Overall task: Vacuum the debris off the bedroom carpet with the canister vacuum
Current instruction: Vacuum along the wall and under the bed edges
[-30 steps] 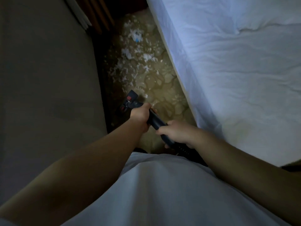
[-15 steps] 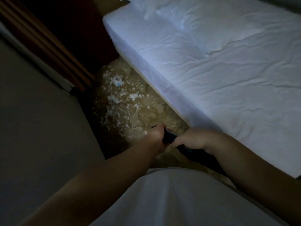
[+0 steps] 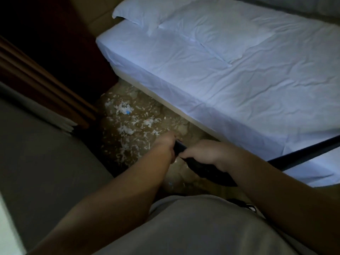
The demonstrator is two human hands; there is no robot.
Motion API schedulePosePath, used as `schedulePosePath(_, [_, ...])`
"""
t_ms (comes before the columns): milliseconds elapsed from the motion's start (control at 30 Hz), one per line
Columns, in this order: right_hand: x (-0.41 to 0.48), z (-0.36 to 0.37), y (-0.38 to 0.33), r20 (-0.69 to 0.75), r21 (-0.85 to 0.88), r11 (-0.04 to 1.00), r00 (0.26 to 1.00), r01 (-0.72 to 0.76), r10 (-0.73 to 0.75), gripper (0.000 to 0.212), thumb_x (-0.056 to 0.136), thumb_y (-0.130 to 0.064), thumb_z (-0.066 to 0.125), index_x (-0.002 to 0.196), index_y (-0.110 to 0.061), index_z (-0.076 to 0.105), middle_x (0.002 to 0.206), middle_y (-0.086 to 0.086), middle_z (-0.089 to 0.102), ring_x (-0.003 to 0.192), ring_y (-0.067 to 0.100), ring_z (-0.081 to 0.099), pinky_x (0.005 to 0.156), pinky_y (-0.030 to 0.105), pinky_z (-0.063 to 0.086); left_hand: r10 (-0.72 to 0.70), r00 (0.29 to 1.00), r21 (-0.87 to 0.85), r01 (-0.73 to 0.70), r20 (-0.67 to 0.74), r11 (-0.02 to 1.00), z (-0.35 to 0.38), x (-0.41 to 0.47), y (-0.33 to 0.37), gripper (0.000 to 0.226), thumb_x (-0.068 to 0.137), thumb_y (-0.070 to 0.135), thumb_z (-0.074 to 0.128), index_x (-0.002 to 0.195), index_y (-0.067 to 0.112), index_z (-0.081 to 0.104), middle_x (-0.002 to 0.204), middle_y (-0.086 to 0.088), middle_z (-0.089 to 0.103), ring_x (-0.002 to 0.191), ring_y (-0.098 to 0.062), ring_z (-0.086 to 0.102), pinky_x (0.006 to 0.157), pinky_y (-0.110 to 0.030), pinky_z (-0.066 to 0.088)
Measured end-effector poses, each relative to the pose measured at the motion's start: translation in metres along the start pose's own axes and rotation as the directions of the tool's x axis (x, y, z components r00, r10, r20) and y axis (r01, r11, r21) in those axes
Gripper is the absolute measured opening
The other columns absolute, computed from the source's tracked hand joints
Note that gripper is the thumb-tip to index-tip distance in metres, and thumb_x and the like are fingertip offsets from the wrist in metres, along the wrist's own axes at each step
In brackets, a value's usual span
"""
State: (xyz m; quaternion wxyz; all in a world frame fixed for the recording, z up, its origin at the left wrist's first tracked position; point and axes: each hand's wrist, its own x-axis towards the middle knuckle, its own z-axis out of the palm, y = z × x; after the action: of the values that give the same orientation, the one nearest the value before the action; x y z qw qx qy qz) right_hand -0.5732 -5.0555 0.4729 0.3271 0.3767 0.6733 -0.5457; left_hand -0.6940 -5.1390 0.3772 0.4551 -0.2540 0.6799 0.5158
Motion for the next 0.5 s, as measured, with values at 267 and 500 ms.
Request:
schedulePosePath(267, [0.015, 0.021, -0.026, 0.037, 0.024, 0.999, 0.999, 0.021, -0.022, 0.03, 0.092, -0.036, 0.077, 0.104, -0.011, 0.068, 0.098, 0.016, 0.071, 0.09, 0.034, 0.073, 0.076, 0.039, 0.057, 0.009, 0.999, -0.042, -0.011, -0.04, 0.999, -0.027, 0.005, 0.019, 0.025, 0.094, 0.014, 0.05, 0.07, 0.008, 0.054, 0.066, -0.008, 0.055, 0.062, -0.023, 0.051, 0.06, -0.031, 0.046])
schedulePosePath(500, [0.026, -0.005, -0.022, 0.094, -0.108, 0.991, 0.993, 0.078, -0.068, 0.037, 0.091, -0.04, 0.076, 0.115, -0.012, 0.068, 0.102, 0.012, 0.069, 0.093, 0.027, 0.07, 0.087, 0.039, 0.058, -0.034, 0.998, -0.325, 0.016, -0.049, 0.945, -0.009, 0.017, 0.006, 0.017, 0.097, 0.019, 0.058, 0.082, 0.01, 0.057, 0.059, -0.005, 0.056, 0.053, -0.017, 0.052, 0.05, -0.029, 0.048])
